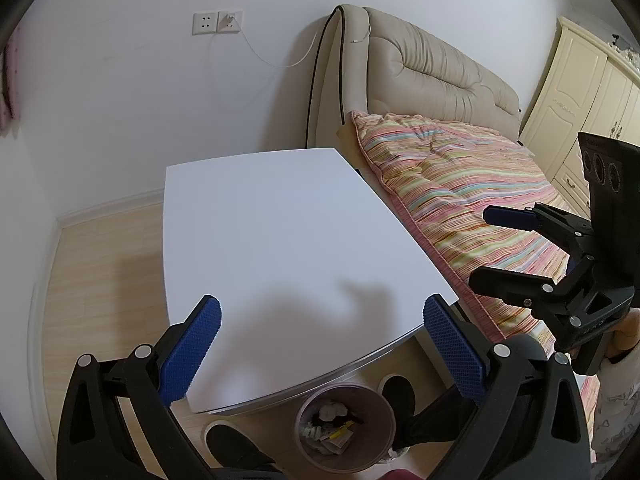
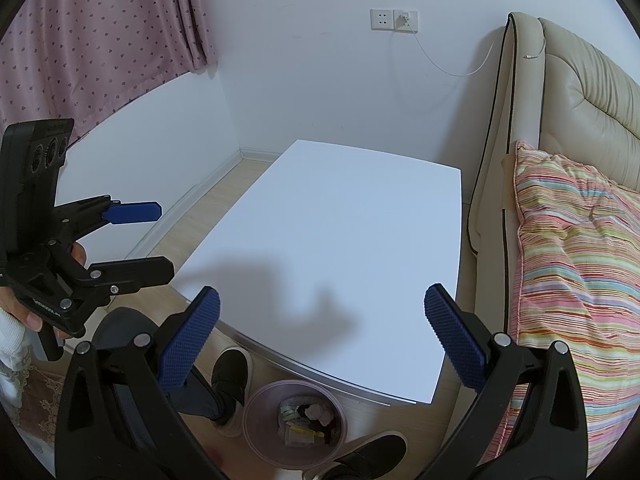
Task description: Collect trash
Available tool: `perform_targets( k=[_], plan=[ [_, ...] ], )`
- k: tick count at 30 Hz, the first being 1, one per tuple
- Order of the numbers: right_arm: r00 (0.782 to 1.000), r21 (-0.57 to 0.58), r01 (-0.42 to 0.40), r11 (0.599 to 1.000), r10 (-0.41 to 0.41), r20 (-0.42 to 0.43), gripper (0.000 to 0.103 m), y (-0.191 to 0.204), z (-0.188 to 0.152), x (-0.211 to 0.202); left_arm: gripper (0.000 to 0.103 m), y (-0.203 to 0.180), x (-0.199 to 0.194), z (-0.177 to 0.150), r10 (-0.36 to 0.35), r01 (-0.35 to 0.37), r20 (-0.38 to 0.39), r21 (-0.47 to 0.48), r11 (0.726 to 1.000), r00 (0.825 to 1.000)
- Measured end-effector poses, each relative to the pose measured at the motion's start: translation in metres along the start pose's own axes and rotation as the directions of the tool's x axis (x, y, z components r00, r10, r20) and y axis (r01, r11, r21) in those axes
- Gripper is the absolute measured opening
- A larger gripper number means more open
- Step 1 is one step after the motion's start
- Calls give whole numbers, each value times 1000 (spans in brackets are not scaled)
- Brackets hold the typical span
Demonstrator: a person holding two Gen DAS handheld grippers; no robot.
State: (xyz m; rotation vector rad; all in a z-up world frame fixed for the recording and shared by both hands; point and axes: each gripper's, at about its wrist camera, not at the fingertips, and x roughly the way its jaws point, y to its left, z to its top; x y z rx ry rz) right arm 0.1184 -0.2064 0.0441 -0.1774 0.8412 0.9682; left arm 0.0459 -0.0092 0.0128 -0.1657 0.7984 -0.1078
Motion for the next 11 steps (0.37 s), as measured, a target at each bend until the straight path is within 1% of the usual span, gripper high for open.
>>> perform_targets(
  k=[5,8,11],
  plan=[
    [1000,0,-2,1000,2,0,100,0,0,0,97,-3,2,1,-5,5,-8,15,1000,1000],
    [1000,0,-2,1000,2,-1,100,0,0,1,97,-6,4,0,7,-6,-14,33,999,1000],
    [1000,0,-1,1000,1,-1,100,0,0,1,97,-6,5,0,12,-11,-18,28,1000,1000]
  ],
)
